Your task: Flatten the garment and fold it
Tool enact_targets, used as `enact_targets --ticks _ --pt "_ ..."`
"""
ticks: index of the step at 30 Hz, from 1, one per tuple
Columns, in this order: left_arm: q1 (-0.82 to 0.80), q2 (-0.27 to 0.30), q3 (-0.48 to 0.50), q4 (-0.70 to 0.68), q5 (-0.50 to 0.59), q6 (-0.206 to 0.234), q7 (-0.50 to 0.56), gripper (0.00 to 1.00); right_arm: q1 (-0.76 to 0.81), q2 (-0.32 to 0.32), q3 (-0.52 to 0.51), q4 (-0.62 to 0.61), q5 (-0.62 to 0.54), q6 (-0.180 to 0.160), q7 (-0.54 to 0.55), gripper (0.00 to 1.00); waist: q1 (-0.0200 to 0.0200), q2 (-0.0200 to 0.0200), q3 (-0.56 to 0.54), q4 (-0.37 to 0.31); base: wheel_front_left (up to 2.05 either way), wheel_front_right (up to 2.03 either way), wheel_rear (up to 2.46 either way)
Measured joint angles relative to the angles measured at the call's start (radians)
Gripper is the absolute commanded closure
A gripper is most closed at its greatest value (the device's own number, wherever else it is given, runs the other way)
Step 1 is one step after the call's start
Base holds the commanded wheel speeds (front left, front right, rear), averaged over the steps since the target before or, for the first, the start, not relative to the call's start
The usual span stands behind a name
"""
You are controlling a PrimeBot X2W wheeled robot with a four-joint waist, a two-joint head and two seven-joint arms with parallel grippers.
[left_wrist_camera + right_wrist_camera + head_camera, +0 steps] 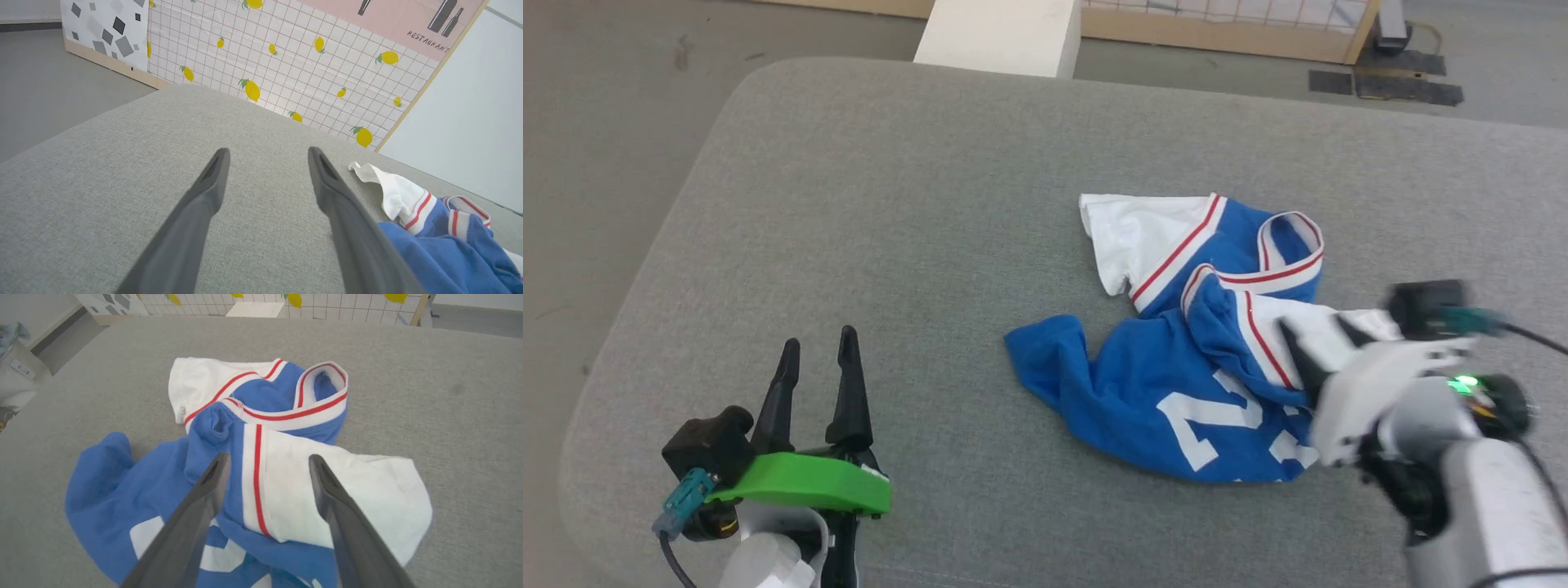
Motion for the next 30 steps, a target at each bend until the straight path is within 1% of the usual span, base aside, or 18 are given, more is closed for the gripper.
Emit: enact_targets --ticks 4,7,8,11,15,17,23,26,30 --pt "-0.001 0.0 -0.009 -0.002 -0.012 0.0 0.0 0.0 0.04 -0.001 -0.113 -0.077 0.019 0.0 -0.049 0.0 0.0 0.0 -0.011 -0.018 0.0 0.0 0.0" --pt "-0.016 0.0 -0.03 0.025 -0.013 0.0 0.002 0.0 0.053 -0.001 -0.176 -0.108 0.018 0.0 -0.074 0.0 0.0001 0.0 -0.012 -0.034 0.0 0.0 0.0" --pt "-0.085 0.001 -0.058 0.065 -0.021 -0.008 0.048 0.0 0.06 -0.001 -0.213 -0.123 0.016 0.0 -0.09 0.0 0.0 0.0 -0.005 -0.051 0.0 0.0 0.0" --pt "-0.208 0.007 -0.071 0.101 -0.044 -0.015 0.102 0.0 0.06 -0.001 -0.226 -0.127 0.011 0.0 -0.1 0.0 0.0 0.0 0.011 -0.067 0.0 0.0 0.0" --pt "-0.377 0.017 -0.087 0.196 -0.062 -0.018 0.216 0.0 0.059 -0.001 -0.221 -0.125 -0.002 0.0 -0.117 0.0 0.0 0.0 0.039 -0.093 0.0 0.0 0.0" --pt "-0.467 0.021 -0.101 0.256 -0.07 -0.015 0.307 0.0 0.057 -0.001 -0.217 -0.119 -0.004 0.0 -0.125 0.0 0.0 0.0 0.058 -0.109 0.0 0.0 0.0" --pt "-0.705 0.027 -0.141 0.413 -0.071 0.033 0.587 0.0 0.035 -0.001 -0.193 -0.1 0.011 0.0 -0.153 0.0 0.0 0.0 0.124 -0.155 0.0 0.0 0.0" --pt "-0.796 0.038 -0.174 0.463 -0.057 0.059 0.713 0.0 0.027 -0.001 -0.189 -0.091 0.017 0.0 -0.171 0.0 0.0 0.0 0.159 -0.18 0.0 0.0 0.0" --pt "-0.879 0.053 -0.241 0.507 -0.019 0.063 0.846 0.0 0.026 -0.001 -0.187 -0.073 0.034 0.0 -0.19 0.0 0.0 0.0 0.208 -0.211 0.0 0.0 0.0"
